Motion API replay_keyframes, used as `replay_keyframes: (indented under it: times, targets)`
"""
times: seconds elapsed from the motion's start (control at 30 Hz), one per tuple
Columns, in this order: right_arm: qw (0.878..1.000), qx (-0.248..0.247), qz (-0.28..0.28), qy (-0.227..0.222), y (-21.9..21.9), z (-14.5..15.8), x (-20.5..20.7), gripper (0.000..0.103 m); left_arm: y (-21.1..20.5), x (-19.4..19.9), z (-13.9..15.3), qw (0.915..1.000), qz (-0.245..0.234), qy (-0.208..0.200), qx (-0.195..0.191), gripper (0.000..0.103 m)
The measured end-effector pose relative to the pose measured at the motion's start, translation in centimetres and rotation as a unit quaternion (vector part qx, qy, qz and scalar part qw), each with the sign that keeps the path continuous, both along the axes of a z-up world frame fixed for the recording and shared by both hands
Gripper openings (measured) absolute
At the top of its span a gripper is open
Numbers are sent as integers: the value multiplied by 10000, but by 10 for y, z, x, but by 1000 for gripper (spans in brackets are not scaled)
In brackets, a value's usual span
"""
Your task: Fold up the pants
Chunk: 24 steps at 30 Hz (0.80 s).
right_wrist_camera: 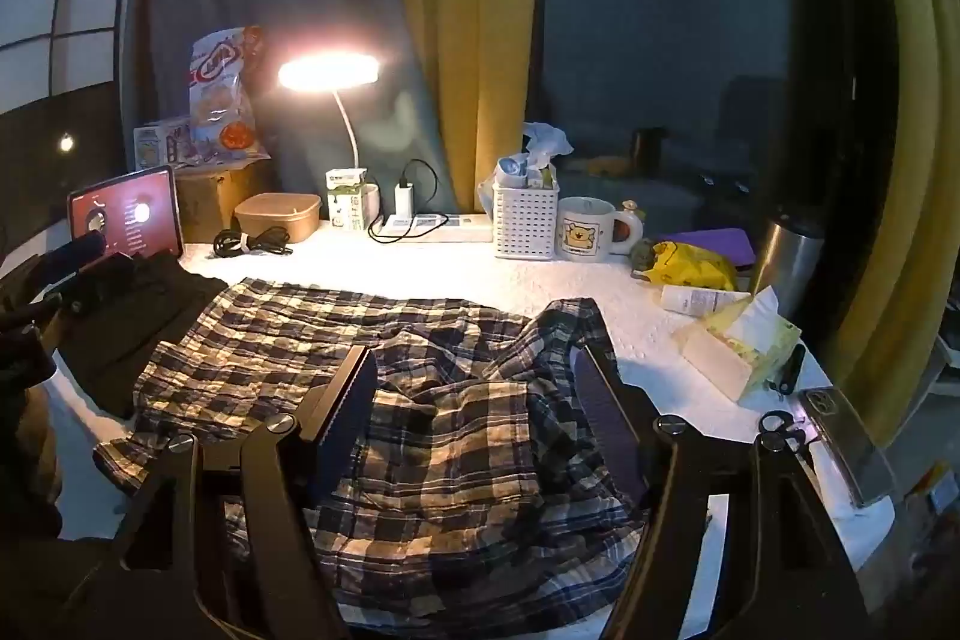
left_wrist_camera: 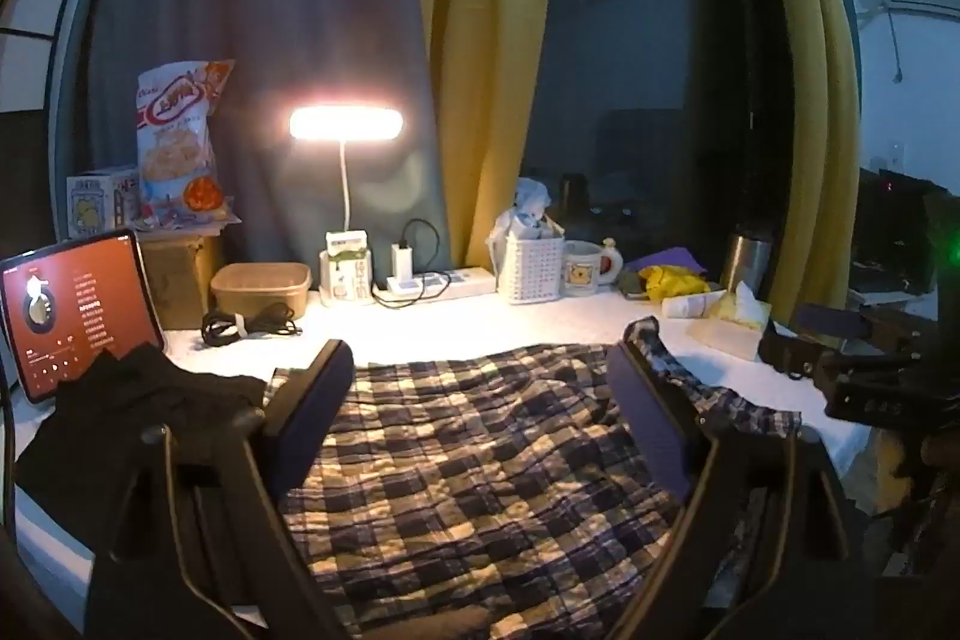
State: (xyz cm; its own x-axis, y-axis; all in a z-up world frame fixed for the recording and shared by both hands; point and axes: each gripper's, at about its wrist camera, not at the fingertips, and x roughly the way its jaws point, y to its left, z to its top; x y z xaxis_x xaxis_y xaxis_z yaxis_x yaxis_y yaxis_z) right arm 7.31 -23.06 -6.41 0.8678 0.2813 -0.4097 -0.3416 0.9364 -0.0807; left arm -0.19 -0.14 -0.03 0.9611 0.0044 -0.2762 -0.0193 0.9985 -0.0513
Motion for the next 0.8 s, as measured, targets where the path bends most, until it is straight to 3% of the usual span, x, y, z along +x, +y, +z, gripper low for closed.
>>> replay_keyframes:
  times: [0.6, 0.8]
  targets:
    - [10000, -25, 36, -33, 5, 0, -1, 72, 16, -2, -3, 9993, 132, 136, -333, 87]
    - [10000, -33, 34, -38, 6, 1, -1, 72, 14, -4, -1, 9994, 166, 98, -274, 87]
